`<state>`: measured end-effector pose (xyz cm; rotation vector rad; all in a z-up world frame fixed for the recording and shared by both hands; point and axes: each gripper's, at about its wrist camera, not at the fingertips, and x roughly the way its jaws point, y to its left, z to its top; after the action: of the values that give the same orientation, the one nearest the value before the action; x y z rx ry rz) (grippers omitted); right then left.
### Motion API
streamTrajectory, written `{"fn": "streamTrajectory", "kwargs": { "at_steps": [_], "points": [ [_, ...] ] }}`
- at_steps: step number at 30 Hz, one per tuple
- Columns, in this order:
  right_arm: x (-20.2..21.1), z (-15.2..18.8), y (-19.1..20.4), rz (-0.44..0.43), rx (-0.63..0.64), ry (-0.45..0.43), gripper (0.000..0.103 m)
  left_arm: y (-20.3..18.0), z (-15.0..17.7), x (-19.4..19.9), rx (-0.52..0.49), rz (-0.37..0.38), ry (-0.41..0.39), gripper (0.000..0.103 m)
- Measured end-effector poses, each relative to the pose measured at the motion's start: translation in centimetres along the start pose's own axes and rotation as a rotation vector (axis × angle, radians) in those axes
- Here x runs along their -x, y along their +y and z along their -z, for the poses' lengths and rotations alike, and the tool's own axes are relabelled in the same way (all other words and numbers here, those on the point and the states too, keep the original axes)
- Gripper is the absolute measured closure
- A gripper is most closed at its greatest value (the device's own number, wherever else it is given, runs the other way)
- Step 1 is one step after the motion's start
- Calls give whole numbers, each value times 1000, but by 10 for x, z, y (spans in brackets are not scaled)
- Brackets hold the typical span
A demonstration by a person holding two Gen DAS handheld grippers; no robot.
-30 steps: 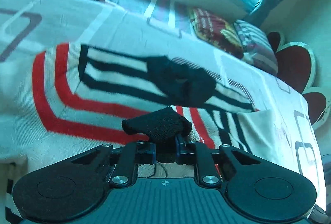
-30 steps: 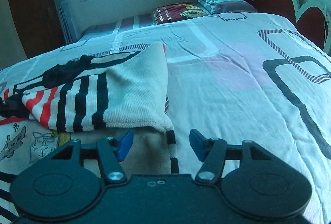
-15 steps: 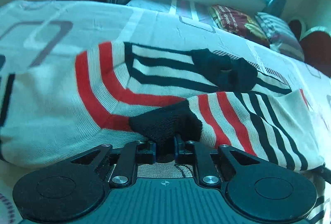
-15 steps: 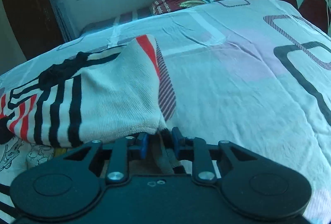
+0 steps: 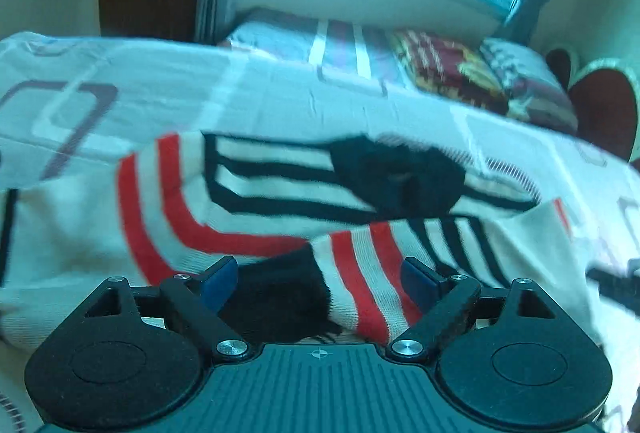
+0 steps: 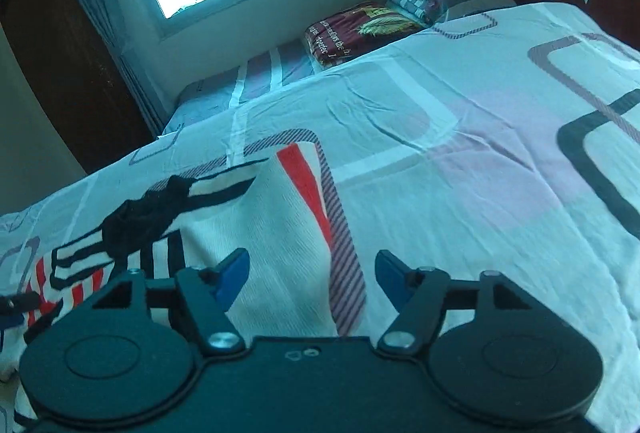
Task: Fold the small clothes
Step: 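Grasp the other black sleeve cuff with the left tool and lift it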
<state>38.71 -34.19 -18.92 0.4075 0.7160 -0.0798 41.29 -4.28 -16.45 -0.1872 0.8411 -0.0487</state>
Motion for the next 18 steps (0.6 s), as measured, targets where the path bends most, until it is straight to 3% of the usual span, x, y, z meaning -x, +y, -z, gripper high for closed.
{"fn": "streamTrajectory", "kwargs": {
  "at_steps": [4, 9, 10, 12, 15, 18],
  "points": [
    [-44, -13, 7, 16, 25, 33, 55, 2, 10, -23, 5, -54, 27, 15],
    [-54, -7, 17, 109, 114, -8, 81, 0, 14, -27, -32, -98, 14, 15],
    [-57, -6, 11, 136, 115, -26, 81, -2, 14, -28, -32, -104, 15, 15],
    [-58, -7, -1, 108, 65, -30, 75, -5, 14, -31, -49, -116, 14, 15],
    [-50, -7, 15, 140, 137, -30, 72, -7, 12, -29, -56, -130, 17, 15],
    [-21, -9, 19, 76, 103, -85, 69, -5, 10, -11, -2, -96, -19, 15]
  ]
}}
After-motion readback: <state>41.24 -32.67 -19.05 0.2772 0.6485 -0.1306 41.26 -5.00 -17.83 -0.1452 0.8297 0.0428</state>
